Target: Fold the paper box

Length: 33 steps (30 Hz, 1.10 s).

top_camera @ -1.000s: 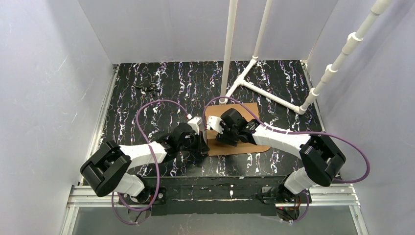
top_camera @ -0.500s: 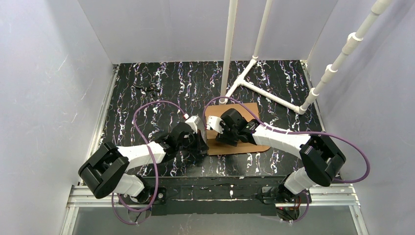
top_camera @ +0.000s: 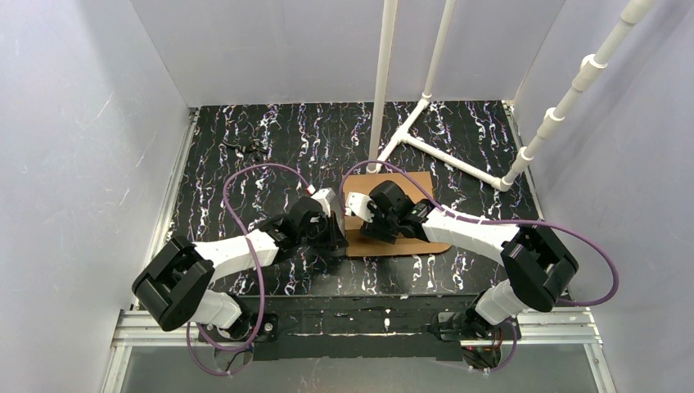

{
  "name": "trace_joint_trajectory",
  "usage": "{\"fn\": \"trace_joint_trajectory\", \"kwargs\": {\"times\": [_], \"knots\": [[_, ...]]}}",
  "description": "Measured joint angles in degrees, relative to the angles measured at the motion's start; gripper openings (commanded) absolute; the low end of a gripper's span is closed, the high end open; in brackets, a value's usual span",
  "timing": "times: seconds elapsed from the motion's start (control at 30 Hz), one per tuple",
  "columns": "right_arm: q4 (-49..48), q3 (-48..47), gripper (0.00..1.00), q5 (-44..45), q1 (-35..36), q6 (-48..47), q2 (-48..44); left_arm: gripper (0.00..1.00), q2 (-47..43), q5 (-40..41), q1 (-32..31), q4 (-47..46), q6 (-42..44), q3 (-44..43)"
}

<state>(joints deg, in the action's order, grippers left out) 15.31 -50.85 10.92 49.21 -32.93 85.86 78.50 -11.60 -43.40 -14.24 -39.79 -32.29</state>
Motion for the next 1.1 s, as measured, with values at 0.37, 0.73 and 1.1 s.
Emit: {"fn": "trace_joint_trajectory", "kwargs": {"times": [0.37, 0.73, 1.1], "knots": [[-0.33, 0.00, 0.78, -0.22, -0.04, 0.09, 0.00, 0.00, -0.02, 1.53, 1.09, 4.04, -5.05, -2.36], [1.31, -0.09, 0.93, -2.05, -0.04, 0.04, -0.81, 0.22, -0.33, 1.20, 2.40, 3.58, -7.80, -4.22], [10.58, -1.42, 0.98, -11.93, -2.75, -0.26, -8.81, 0.41, -5.40, -0.94, 2.82, 1.18, -7.45, -4.20]]}}
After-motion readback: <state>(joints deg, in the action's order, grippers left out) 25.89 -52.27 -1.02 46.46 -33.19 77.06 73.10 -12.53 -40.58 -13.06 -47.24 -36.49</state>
